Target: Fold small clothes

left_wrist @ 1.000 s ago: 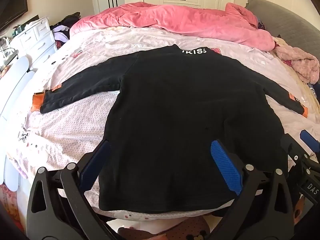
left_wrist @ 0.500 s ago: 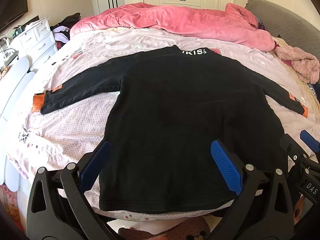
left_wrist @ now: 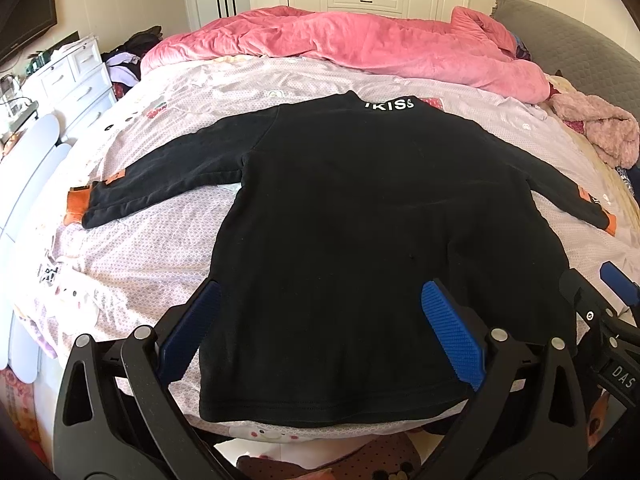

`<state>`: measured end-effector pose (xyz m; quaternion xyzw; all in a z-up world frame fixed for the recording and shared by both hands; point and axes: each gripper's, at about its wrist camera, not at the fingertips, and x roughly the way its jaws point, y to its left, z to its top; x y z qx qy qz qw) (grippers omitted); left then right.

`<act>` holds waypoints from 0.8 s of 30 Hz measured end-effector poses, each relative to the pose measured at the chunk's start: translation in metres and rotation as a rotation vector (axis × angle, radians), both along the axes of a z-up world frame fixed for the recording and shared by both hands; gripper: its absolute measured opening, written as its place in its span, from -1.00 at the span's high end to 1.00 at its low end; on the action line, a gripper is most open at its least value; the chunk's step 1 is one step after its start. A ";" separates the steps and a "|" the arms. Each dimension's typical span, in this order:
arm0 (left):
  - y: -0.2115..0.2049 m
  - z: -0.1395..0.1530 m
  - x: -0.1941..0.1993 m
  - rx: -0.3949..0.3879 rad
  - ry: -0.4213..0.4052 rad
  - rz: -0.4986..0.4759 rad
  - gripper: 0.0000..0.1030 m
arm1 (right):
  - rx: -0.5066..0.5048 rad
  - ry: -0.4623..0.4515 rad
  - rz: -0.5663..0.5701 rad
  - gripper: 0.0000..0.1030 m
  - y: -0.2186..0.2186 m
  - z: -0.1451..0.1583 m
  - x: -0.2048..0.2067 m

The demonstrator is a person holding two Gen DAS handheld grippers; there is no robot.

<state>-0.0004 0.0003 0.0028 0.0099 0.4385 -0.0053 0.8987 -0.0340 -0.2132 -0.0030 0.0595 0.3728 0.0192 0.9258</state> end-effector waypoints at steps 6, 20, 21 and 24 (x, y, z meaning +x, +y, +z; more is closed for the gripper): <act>0.000 0.000 0.000 -0.001 0.000 -0.001 -0.83 | 0.001 -0.001 -0.001 -0.92 0.000 0.000 0.000; 0.001 -0.001 0.001 -0.002 0.002 0.002 -0.83 | -0.002 0.000 -0.003 -0.92 0.000 -0.001 -0.001; 0.001 -0.001 0.002 -0.001 0.001 0.003 -0.83 | -0.002 -0.001 -0.004 -0.92 -0.001 -0.001 -0.001; -0.001 -0.003 0.006 0.002 0.002 0.007 -0.83 | -0.007 -0.002 -0.005 -0.92 -0.001 -0.001 0.001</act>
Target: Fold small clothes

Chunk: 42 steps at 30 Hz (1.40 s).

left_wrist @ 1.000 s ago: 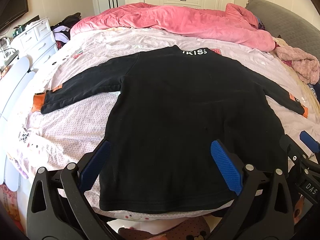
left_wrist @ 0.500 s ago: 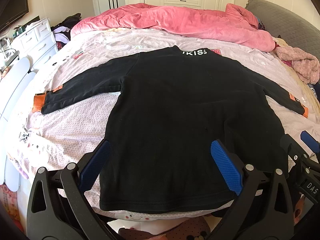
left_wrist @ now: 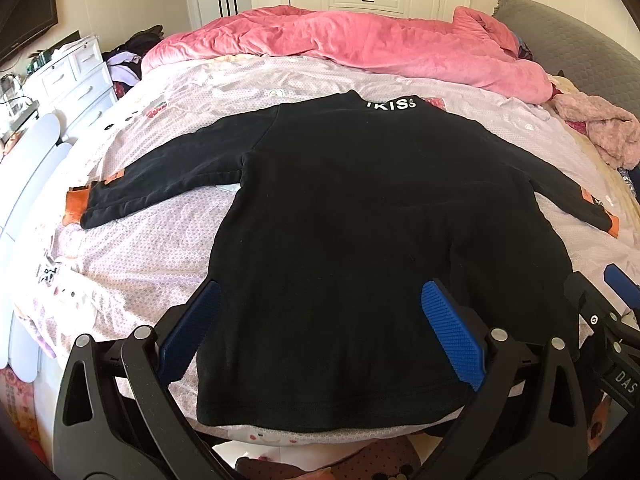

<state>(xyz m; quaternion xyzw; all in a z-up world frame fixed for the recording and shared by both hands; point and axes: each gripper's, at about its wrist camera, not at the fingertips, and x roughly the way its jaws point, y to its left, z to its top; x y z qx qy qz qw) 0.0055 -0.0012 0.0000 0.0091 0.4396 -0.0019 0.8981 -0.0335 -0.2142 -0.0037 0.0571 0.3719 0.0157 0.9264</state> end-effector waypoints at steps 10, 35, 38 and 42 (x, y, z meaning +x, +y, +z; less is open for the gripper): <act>-0.008 0.000 0.031 -0.011 0.001 0.011 -0.83 | -0.028 -0.009 -0.011 -0.92 -0.004 0.002 0.021; -0.030 0.010 0.110 -0.036 0.015 0.021 -0.83 | -0.010 -0.045 -0.083 -0.92 -0.026 0.025 0.110; -0.033 0.010 0.123 -0.030 0.020 0.021 -0.83 | -0.012 -0.050 -0.104 -0.92 -0.031 0.030 0.123; -0.036 0.010 0.139 -0.025 0.024 0.022 -0.83 | 0.002 -0.048 -0.136 -0.92 -0.040 0.035 0.146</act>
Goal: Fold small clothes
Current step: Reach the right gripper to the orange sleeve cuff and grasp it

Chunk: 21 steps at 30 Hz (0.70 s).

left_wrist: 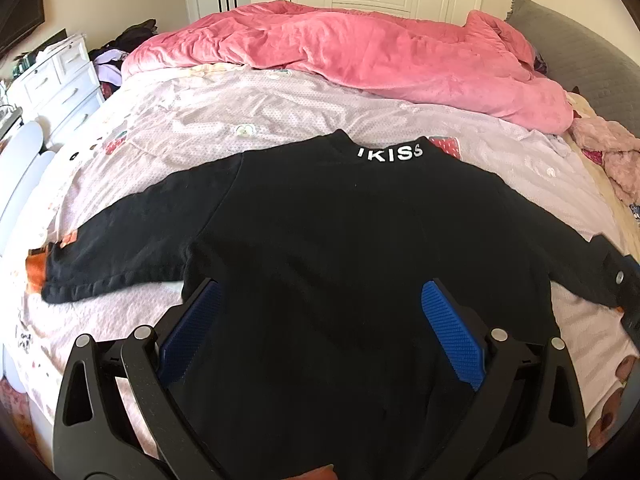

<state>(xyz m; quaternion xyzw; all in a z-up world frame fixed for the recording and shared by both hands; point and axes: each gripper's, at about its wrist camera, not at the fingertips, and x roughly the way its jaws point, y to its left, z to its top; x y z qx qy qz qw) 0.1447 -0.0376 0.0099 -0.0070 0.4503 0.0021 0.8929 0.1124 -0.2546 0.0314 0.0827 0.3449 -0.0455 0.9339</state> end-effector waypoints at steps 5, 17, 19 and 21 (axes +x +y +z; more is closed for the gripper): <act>-0.003 -0.003 0.018 0.001 0.013 0.000 -0.83 | 0.009 0.000 -0.016 -0.92 -0.009 0.007 0.027; -0.027 -0.013 0.056 -0.001 0.037 -0.037 -0.83 | 0.017 -0.008 -0.048 -0.92 -0.038 0.007 0.063; -0.032 -0.015 0.061 -0.008 0.036 -0.038 -0.83 | 0.021 -0.005 -0.067 -0.92 -0.047 0.003 0.064; -0.037 -0.017 0.068 -0.022 0.044 -0.048 -0.83 | 0.025 -0.003 -0.084 -0.92 -0.057 -0.001 0.065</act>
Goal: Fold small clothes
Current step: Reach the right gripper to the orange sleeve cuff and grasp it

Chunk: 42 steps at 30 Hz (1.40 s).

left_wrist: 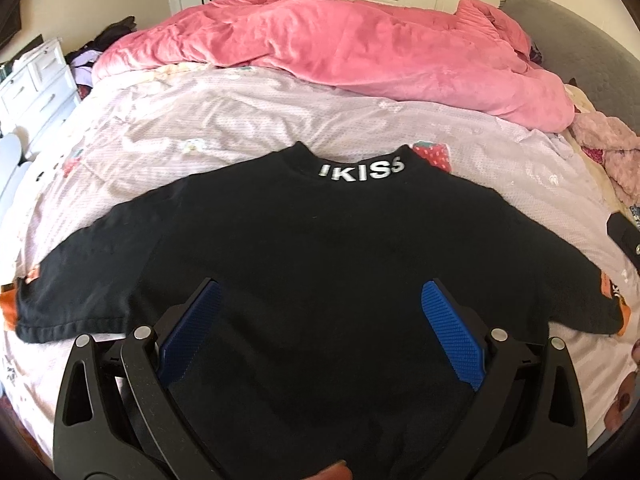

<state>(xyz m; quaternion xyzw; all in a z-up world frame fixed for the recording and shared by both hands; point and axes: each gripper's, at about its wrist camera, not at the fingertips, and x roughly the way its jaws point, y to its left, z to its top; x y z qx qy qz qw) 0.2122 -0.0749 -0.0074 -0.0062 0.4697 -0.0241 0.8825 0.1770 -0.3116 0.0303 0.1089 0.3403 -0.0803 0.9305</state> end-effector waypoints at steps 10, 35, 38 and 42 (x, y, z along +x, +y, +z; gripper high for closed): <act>-0.024 -0.018 0.013 -0.016 0.018 -0.017 -0.83 | 0.022 0.036 -0.198 -0.92 -0.086 -0.019 -0.004; -0.049 -0.041 0.005 -0.033 0.028 -0.154 -0.83 | 0.142 0.226 -0.719 -0.31 -0.271 -0.116 -0.054; -0.048 -0.044 0.003 -0.036 0.033 -0.143 -0.83 | 0.127 0.255 -0.693 0.08 -0.266 -0.124 -0.047; -0.042 -0.047 0.000 -0.045 0.034 -0.126 -0.83 | 0.100 0.220 -0.639 0.54 -0.254 -0.112 -0.046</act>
